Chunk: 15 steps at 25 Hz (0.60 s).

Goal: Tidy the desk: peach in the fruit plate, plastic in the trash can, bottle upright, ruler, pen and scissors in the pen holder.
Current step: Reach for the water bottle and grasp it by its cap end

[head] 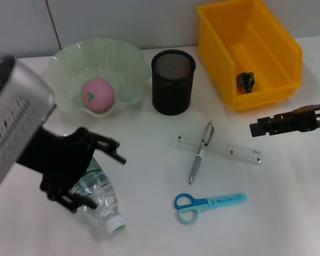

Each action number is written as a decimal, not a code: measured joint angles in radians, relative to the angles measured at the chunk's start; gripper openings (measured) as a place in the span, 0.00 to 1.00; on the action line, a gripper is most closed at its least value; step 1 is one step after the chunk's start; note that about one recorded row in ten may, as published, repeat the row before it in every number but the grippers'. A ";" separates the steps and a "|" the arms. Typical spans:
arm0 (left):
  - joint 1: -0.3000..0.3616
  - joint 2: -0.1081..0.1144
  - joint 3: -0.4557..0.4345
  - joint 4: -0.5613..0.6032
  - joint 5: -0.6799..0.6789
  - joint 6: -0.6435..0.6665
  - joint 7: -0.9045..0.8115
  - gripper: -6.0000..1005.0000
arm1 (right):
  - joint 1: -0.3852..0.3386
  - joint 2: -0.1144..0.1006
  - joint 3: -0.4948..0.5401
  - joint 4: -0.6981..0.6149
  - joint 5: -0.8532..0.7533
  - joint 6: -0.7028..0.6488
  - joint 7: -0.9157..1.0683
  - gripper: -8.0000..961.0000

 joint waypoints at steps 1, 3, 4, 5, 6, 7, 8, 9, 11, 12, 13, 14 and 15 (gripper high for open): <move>-0.001 0.010 0.030 0.014 0.012 -0.001 0.001 0.84 | 0.007 -0.004 0.000 0.005 -0.003 -0.005 0.008 0.78; -0.001 0.017 0.053 0.022 0.022 -0.002 0.001 0.83 | 0.009 -0.005 0.000 0.005 -0.004 -0.009 0.013 0.78; -0.003 0.033 0.114 0.036 0.047 -0.012 0.001 0.83 | 0.012 -0.005 0.000 0.005 -0.004 -0.014 0.016 0.78; -0.005 0.039 0.140 0.038 0.058 -0.020 0.002 0.83 | 0.013 -0.005 0.000 0.005 -0.005 -0.018 0.019 0.78; -0.009 0.044 0.165 0.037 0.066 -0.029 0.005 0.83 | 0.014 -0.005 0.000 0.006 -0.005 -0.025 0.022 0.78; -0.009 0.044 0.165 0.037 0.066 -0.029 0.005 0.82 | 0.015 -0.005 0.000 0.006 -0.005 -0.027 0.024 0.78; -0.018 0.053 0.234 0.028 0.088 -0.060 0.018 0.82 | 0.015 -0.005 0.000 0.006 -0.005 -0.027 0.024 0.78; -0.018 0.055 0.249 0.027 0.093 -0.066 0.020 0.82 | 0.015 -0.004 0.000 0.006 -0.005 -0.027 0.026 0.78; -0.020 0.060 0.300 0.025 0.115 -0.093 0.024 0.81 | 0.015 0.000 0.000 0.006 -0.005 -0.023 0.029 0.78; -0.020 0.060 0.300 0.025 0.115 -0.093 0.024 0.81 | 0.015 0.000 0.000 0.006 -0.005 -0.023 0.029 0.78; -0.022 0.063 0.347 0.020 0.137 -0.125 0.024 0.81 | 0.015 0.001 0.000 0.006 -0.005 -0.020 0.029 0.78; -0.024 0.064 0.356 0.017 0.138 -0.128 0.024 0.81 | 0.014 0.002 0.000 0.006 -0.005 -0.017 0.030 0.78; -0.028 0.066 0.372 0.011 0.139 -0.137 0.024 0.81 | 0.014 0.002 0.000 0.007 -0.004 -0.016 0.030 0.78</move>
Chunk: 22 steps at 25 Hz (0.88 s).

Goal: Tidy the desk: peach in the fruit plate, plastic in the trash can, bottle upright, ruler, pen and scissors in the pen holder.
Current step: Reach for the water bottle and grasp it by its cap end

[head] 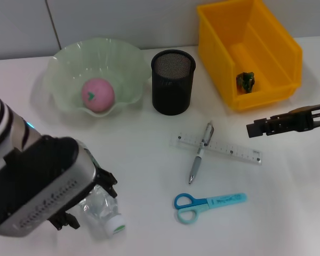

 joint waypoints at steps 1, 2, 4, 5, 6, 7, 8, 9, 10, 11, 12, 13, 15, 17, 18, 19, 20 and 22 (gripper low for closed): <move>0.000 0.000 0.000 0.000 0.000 0.000 0.000 0.80 | 0.000 0.001 0.000 0.000 0.001 0.000 0.001 0.78; -0.002 0.000 0.006 -0.003 0.000 -0.003 0.000 0.80 | 0.000 0.001 0.000 0.000 0.001 0.000 0.001 0.78; -0.011 0.001 0.028 -0.017 -0.003 -0.013 0.006 0.80 | 0.001 0.003 0.000 0.000 0.000 -0.003 0.001 0.78; -0.018 -0.001 0.045 -0.035 -0.005 -0.018 0.013 0.79 | 0.001 0.004 0.000 0.000 0.000 -0.005 0.001 0.78; -0.024 -0.003 0.056 -0.050 -0.009 -0.024 0.017 0.79 | 0.001 0.006 0.000 0.000 0.000 -0.006 0.001 0.78; -0.024 -0.003 0.056 -0.050 -0.009 -0.024 0.017 0.79 | 0.001 0.006 0.000 0.000 0.000 -0.006 0.001 0.78; -0.029 -0.005 0.066 -0.064 -0.014 -0.035 0.019 0.79 | 0.001 0.006 0.000 0.000 0.000 -0.006 0.001 0.78; -0.033 -0.006 0.072 -0.074 -0.018 -0.044 0.021 0.78 | 0.000 0.007 0.000 0.000 -0.001 -0.006 0.002 0.78; -0.035 -0.008 0.077 -0.082 -0.021 -0.052 0.022 0.78 | 0.000 0.008 0.000 0.000 -0.002 -0.006 0.002 0.78; -0.038 -0.009 0.083 -0.090 -0.028 -0.060 0.024 0.78 | 0.000 0.009 0.000 0.000 -0.002 -0.006 0.002 0.78; -0.040 -0.010 0.086 -0.095 -0.031 -0.065 0.025 0.78 | 0.000 0.009 0.000 0.000 -0.002 -0.006 0.002 0.78; -0.042 -0.011 0.087 -0.100 -0.037 -0.070 0.026 0.77 | 0.000 0.009 0.000 0.000 -0.002 -0.006 0.002 0.78; -0.047 -0.014 0.089 -0.111 -0.043 -0.083 0.028 0.77 | 0.001 0.010 0.000 0.000 -0.002 -0.006 0.002 0.78; -0.052 -0.018 0.090 -0.123 -0.044 -0.091 0.028 0.76 | 0.002 0.010 0.000 0.000 -0.002 -0.007 0.002 0.78; -0.056 -0.020 0.090 -0.130 -0.044 -0.092 0.028 0.76 | 0.002 0.010 0.000 0.000 -0.002 -0.007 0.001 0.78; -0.060 -0.023 0.090 -0.138 -0.044 -0.094 0.028 0.76 | 0.002 0.010 0.000 -0.002 -0.002 -0.007 0.002 0.78; -0.063 -0.025 0.090 -0.144 -0.044 -0.095 0.028 0.76 | 0.002 0.010 0.000 -0.003 -0.002 -0.008 0.002 0.78; -0.074 -0.029 0.090 -0.161 -0.045 -0.099 0.028 0.75 | 0.002 0.010 0.000 -0.005 -0.002 -0.009 0.001 0.78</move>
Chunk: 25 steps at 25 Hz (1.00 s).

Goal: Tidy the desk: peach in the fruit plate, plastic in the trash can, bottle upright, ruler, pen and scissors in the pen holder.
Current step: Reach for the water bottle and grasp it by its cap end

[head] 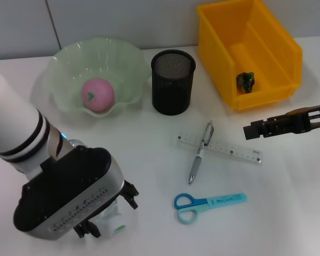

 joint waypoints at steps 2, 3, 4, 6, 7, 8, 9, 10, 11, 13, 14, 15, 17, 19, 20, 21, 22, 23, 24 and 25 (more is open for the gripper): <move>-0.010 -0.006 0.002 -0.018 0.000 -0.005 0.000 0.75 | 0.000 -0.001 0.000 0.000 0.000 0.000 -0.003 0.78; -0.015 -0.010 0.005 -0.026 0.000 -0.008 0.000 0.75 | 0.000 -0.003 0.000 0.000 0.000 0.000 -0.005 0.78; -0.017 -0.012 0.007 -0.032 0.000 -0.011 0.000 0.74 | 0.000 -0.004 -0.001 0.000 0.000 0.000 -0.006 0.78; -0.022 -0.019 0.012 -0.045 0.003 -0.019 0.000 0.74 | 0.000 -0.005 -0.005 -0.001 0.000 0.001 -0.008 0.78; -0.025 -0.022 0.013 -0.050 0.004 -0.021 0.000 0.74 | 0.000 -0.006 -0.006 -0.001 0.000 0.002 -0.009 0.78; -0.029 -0.026 0.013 -0.057 0.006 -0.023 0.000 0.73 | 0.000 -0.007 -0.006 -0.001 -0.001 0.002 -0.012 0.78; -0.033 -0.031 0.014 -0.066 0.009 -0.026 0.000 0.73 | 0.000 -0.008 -0.005 -0.001 -0.003 0.001 -0.016 0.78; -0.033 -0.031 0.014 -0.066 0.009 -0.026 0.000 0.73 | 0.000 -0.008 -0.005 -0.001 -0.003 0.001 -0.016 0.78; -0.035 -0.035 0.014 -0.072 0.014 -0.028 0.000 0.73 | 0.000 -0.009 -0.004 -0.001 -0.003 0.001 -0.018 0.78; -0.041 -0.040 0.014 -0.083 0.027 -0.032 -0.003 0.72 | 0.000 -0.011 -0.002 -0.001 -0.004 -0.001 -0.018 0.78; -0.046 -0.044 0.015 -0.093 0.037 -0.034 -0.005 0.72 | 0.000 -0.013 -0.001 -0.001 -0.004 -0.001 -0.018 0.78; -0.046 -0.044 0.015 -0.093 0.037 -0.034 -0.005 0.72 | 0.000 -0.015 -0.001 -0.001 -0.004 -0.001 -0.018 0.78; -0.051 -0.049 0.015 -0.104 0.051 -0.040 -0.010 0.71 | 0.000 -0.019 0.000 0.002 -0.004 -0.001 -0.018 0.78; -0.053 -0.050 0.015 -0.106 0.055 -0.042 -0.011 0.71 | 0.000 -0.022 0.000 0.004 -0.005 -0.001 -0.018 0.78; -0.054 -0.051 0.015 -0.109 0.058 -0.045 -0.012 0.71 | 0.000 -0.022 0.000 0.004 -0.005 -0.001 -0.019 0.78; -0.056 -0.052 0.015 -0.114 0.061 -0.047 -0.012 0.70 | 0.000 -0.023 0.000 0.004 -0.005 -0.001 -0.019 0.78; -0.058 -0.053 0.015 -0.118 0.062 -0.047 -0.012 0.70 | 0.000 -0.023 0.000 0.005 -0.005 -0.001 -0.019 0.78; -0.059 -0.053 0.015 -0.120 0.064 -0.047 -0.012 0.70 | 0.000 -0.023 0.000 0.005 -0.005 0.001 -0.019 0.78; -0.059 -0.053 0.015 -0.120 0.064 -0.047 -0.012 0.69 | 0.000 -0.024 0.000 0.005 -0.006 0.004 -0.019 0.78; -0.059 -0.053 0.015 -0.120 0.064 -0.047 -0.012 0.69 | 0.000 -0.024 0.000 0.005 -0.006 0.004 -0.019 0.78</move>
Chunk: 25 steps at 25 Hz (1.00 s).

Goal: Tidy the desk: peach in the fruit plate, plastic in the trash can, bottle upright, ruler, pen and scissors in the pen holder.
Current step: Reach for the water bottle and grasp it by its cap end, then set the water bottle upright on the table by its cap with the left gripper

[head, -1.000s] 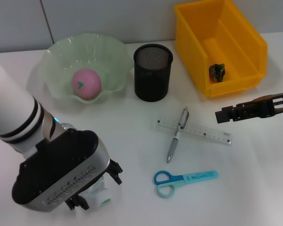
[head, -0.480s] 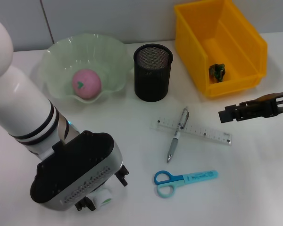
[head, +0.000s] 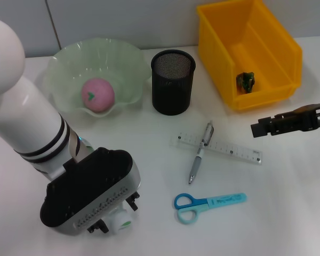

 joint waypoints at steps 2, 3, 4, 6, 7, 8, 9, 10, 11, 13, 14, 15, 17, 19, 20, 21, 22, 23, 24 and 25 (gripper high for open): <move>-0.001 0.000 0.000 -0.002 0.002 0.000 0.000 0.68 | 0.001 0.000 0.000 0.000 -0.001 0.001 0.000 0.78; -0.001 0.000 0.000 -0.002 0.002 0.000 0.000 0.68 | 0.003 0.000 0.000 0.000 -0.001 0.001 0.000 0.78; -0.001 -0.005 0.000 -0.006 0.018 -0.001 0.000 0.67 | 0.004 -0.001 0.000 -0.001 -0.001 0.001 0.000 0.78; -0.002 -0.005 -0.004 -0.008 0.021 -0.001 0.000 0.65 | 0.005 -0.001 0.000 -0.003 -0.001 0.001 0.000 0.78; -0.002 -0.005 -0.004 -0.008 0.021 -0.001 0.000 0.63 | 0.006 -0.001 0.000 -0.004 -0.001 0.001 0.000 0.78; 0.000 -0.005 -0.007 -0.009 0.022 -0.001 0.003 0.62 | 0.008 -0.001 0.000 -0.005 -0.001 0.001 0.000 0.78; 0.004 -0.005 -0.011 -0.009 0.022 -0.001 0.007 0.60 | 0.010 -0.002 0.000 -0.005 -0.001 0.001 0.000 0.78; 0.006 -0.005 -0.012 -0.009 0.022 -0.001 0.008 0.58 | 0.012 -0.003 0.000 -0.004 -0.001 0.001 0.000 0.78; 0.008 -0.005 -0.020 -0.009 0.022 0.000 0.009 0.57 | 0.014 -0.005 0.000 -0.004 -0.001 0.002 0.000 0.78; 0.008 -0.005 -0.020 -0.009 0.022 0.000 0.009 0.53 | 0.018 -0.006 0.000 -0.002 -0.001 0.002 0.000 0.78; 0.015 -0.008 -0.071 -0.002 0.017 0.023 0.012 0.52 | 0.018 -0.007 -0.001 -0.002 -0.001 0.002 0.000 0.78; 0.017 -0.009 -0.086 0.000 0.015 0.029 0.013 0.50 | 0.018 -0.007 -0.001 -0.002 -0.001 0.002 -0.001 0.78; 0.017 -0.009 -0.086 0.000 0.015 0.029 0.013 0.47 | 0.018 -0.008 -0.002 -0.003 -0.001 0.002 -0.002 0.78; 0.026 -0.017 -0.186 0.005 -0.009 0.069 0.019 0.45 | 0.018 -0.009 -0.002 -0.005 -0.001 0.002 -0.002 0.78; 0.028 -0.019 -0.226 0.006 -0.018 0.086 0.019 0.45 | 0.018 -0.010 -0.001 -0.005 -0.001 0.001 -0.002 0.78; 0.029 -0.021 -0.255 0.006 -0.023 0.097 0.018 0.45 | 0.019 -0.010 -0.001 -0.006 -0.001 -0.001 -0.002 0.78; 0.032 -0.025 -0.320 0.007 -0.035 0.119 0.015 0.45 | 0.019 -0.010 -0.001 -0.006 -0.001 -0.004 -0.002 0.78; 0.033 -0.027 -0.344 0.007 -0.038 0.125 0.014 0.45 | 0.020 -0.010 -0.002 -0.006 -0.001 -0.006 -0.002 0.78; 0.033 -0.030 -0.389 0.005 -0.043 0.136 0.012 0.45 | 0.021 -0.010 -0.004 -0.006 -0.001 -0.007 -0.002 0.78; 0.032 -0.034 -0.438 0.001 -0.045 0.149 0.011 0.46 | 0.022 -0.010 -0.006 -0.006 -0.001 -0.009 -0.002 0.78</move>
